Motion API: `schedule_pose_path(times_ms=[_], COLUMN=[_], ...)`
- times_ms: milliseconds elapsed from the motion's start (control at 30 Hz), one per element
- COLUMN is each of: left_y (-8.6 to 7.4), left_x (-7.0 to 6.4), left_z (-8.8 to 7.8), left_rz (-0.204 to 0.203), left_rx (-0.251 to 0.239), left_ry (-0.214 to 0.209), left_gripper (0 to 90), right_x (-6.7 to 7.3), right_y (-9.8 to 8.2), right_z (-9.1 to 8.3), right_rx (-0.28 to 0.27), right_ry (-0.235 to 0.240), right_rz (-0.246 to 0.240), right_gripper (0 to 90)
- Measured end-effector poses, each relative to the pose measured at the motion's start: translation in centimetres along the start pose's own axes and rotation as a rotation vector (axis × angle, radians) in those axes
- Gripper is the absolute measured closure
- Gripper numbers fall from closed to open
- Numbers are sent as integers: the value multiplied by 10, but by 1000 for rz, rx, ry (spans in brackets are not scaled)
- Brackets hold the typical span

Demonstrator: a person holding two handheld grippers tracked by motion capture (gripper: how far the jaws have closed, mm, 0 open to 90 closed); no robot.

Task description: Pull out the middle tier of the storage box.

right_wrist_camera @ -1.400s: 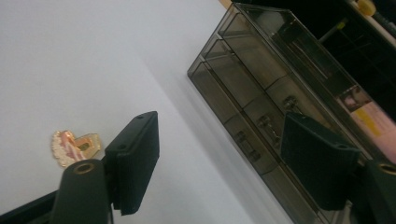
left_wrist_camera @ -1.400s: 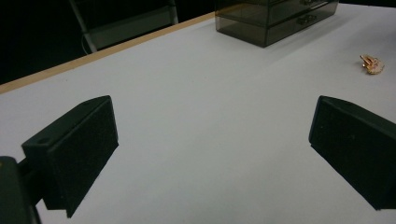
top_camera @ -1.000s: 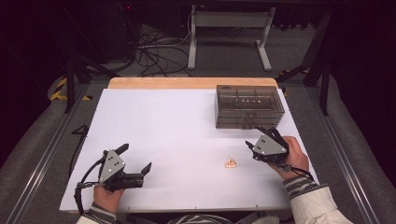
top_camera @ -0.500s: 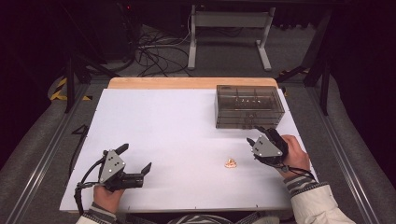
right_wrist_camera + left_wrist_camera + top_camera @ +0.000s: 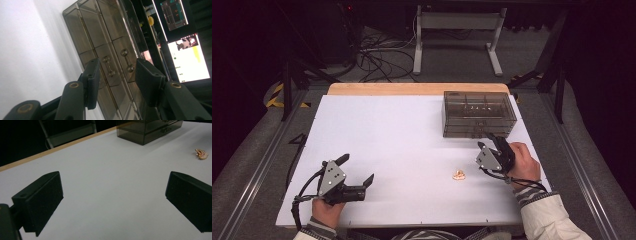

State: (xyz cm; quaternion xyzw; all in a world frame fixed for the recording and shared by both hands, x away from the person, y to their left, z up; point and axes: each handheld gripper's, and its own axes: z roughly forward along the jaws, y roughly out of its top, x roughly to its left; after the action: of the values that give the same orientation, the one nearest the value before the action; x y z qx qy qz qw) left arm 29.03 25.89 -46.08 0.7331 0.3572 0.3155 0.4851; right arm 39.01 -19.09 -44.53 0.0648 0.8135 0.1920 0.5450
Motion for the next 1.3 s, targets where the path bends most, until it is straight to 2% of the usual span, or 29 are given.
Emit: schedule_pose_path(times_ms=[67,133,167,200,433,700,767,800,933,1100,1300], left_y=[0,0,0,0,0,0,0,0,0,0,0], left_x=[0,0,0,0,0,-1,-1,0,-1,0,0], left_z=[0,0,0,0,0,0,0,0,0,1,1], left_rz=[1,1,3,2,2,1,0,1,1,2,5], left_rx=[-1,-1,-1,-1,0,3,4,4,4,6,5], left_ry=[0,-1,1,1,-1,-3,-3,-4,-3,-4,-2], left_gripper=[21,21,21,21,22,22,22,21,22,22,21], right_x=[2,3,3,4,9,13,14,14,15,15,15], right_y=[0,0,0,0,-2,-3,-3,-3,-4,-5,-7], right_z=[3,4,6,7,15,22,23,25,27,28,32], right_rx=[1,11,7,7,34,63,66,74,84,88,101], right_ry=[-21,-34,-45,-61,-83,-98,-102,-95,-103,-108,-111], right_rz=[-2,-17,-43,-41,-87,-135,-132,-148,-160,-153,-181], right_gripper=[560,563,564,563,577,592,594,597,602,607,620])
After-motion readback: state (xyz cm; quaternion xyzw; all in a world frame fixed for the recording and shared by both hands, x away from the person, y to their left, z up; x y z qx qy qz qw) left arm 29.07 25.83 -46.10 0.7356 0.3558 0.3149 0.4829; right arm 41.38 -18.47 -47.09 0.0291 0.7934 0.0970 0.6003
